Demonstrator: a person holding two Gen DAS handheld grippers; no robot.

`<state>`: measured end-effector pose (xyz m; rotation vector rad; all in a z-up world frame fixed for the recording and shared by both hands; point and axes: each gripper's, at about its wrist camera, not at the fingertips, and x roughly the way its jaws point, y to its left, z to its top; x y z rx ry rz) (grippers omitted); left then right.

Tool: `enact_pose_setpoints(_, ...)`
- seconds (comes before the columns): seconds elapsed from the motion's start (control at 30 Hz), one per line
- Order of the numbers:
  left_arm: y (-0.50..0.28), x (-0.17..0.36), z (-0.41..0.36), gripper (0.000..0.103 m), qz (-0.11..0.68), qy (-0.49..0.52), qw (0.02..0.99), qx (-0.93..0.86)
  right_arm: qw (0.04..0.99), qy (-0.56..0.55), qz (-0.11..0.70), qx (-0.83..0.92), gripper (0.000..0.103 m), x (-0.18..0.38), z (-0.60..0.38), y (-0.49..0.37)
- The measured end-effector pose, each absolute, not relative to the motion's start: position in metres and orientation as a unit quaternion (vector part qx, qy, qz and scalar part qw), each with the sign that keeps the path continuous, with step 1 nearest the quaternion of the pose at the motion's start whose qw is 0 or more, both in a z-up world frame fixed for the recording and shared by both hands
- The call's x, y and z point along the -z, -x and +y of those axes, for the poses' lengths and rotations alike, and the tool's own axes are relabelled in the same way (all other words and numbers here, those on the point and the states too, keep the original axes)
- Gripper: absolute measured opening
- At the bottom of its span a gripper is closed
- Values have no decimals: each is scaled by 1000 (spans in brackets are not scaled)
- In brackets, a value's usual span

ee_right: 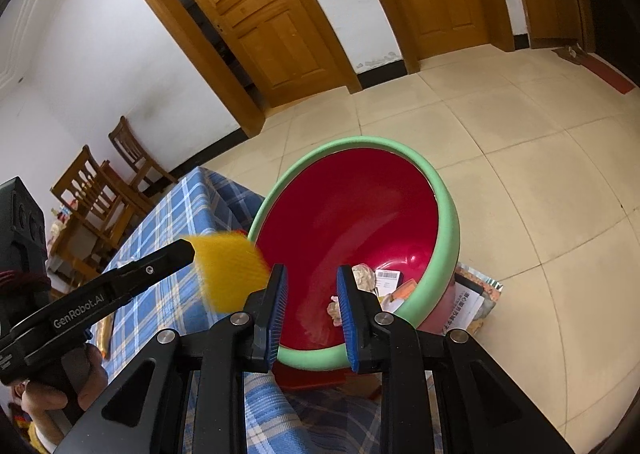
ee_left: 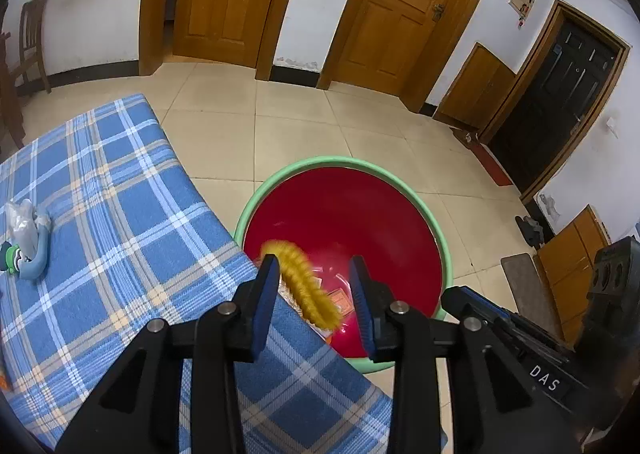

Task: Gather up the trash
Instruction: 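Open the left tool to drop the yellow netting into the red bin, then move both tools back over the table toward the bread bag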

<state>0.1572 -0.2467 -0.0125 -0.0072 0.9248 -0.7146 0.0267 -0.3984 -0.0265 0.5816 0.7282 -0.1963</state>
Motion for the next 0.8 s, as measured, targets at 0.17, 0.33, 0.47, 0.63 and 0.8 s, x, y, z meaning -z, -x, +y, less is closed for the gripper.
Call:
enact_pose_setpoints(0.17, -156, 11, -240, 37, 436, 9, 837, 331, 889, -278, 352, 92, 26, 25, -397, -27)
enact_pose_setpoints(0.33, -155, 10, -224, 37, 435, 18, 842, 319, 889, -276, 354, 90, 31, 24, -393, -27)
enact_pose_setpoints(0.47, -154, 11, -209, 37, 436, 22, 848, 300, 887, -278, 359, 87, 46, 24, -389, -29)
enact_pose_setpoints(0.63, -157, 12, -184, 37, 438, 29, 856, 273, 889, -270, 361, 81, 51, 21, -382, -30)
enact_pose_setpoints(0.8, -160, 13, -157, 41, 437, 34, 866, 243, 891, -262, 365, 73, 52, 18, -371, -35)
